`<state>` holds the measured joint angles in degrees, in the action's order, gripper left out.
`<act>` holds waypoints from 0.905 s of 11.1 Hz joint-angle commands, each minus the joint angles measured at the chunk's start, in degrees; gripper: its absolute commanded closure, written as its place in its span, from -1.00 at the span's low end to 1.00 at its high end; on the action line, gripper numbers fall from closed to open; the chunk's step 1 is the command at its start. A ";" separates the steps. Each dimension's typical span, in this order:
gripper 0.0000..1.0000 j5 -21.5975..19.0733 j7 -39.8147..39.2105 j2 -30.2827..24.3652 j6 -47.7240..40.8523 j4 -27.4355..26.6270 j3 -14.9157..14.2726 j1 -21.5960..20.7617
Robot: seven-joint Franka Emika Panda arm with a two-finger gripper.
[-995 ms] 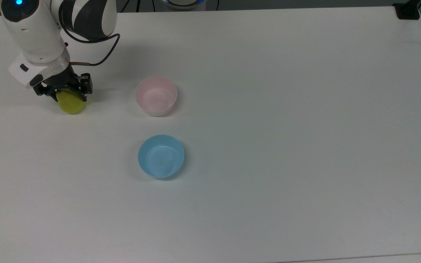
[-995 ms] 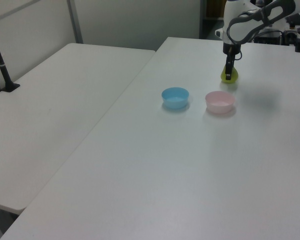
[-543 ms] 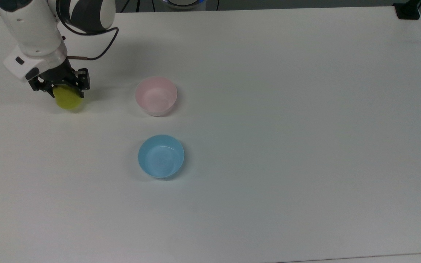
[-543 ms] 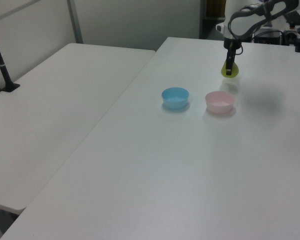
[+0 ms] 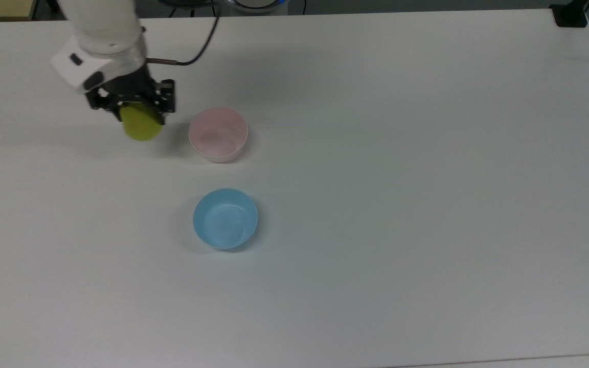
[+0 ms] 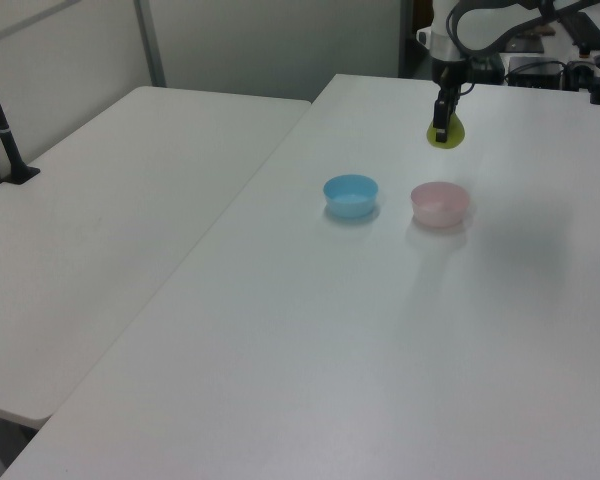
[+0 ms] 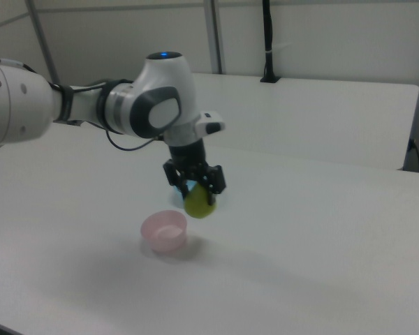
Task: Place the pear in the bowl
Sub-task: 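Lift the pear and carry it over the pink bowl, then lower the pear into the pink bowl and open the gripper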
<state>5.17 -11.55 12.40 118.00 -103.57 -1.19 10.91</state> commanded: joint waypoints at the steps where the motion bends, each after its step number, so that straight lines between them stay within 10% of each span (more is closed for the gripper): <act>1: 0.11 2.82 12.92 -2.38 -3.48 -1.90 -0.39 -7.19; 10: 0.05 4.32 16.03 0.69 3.02 -8.14 -0.39 -11.78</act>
<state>8.38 3.46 12.90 118.07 -109.59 -1.09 0.07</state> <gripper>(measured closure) 0.264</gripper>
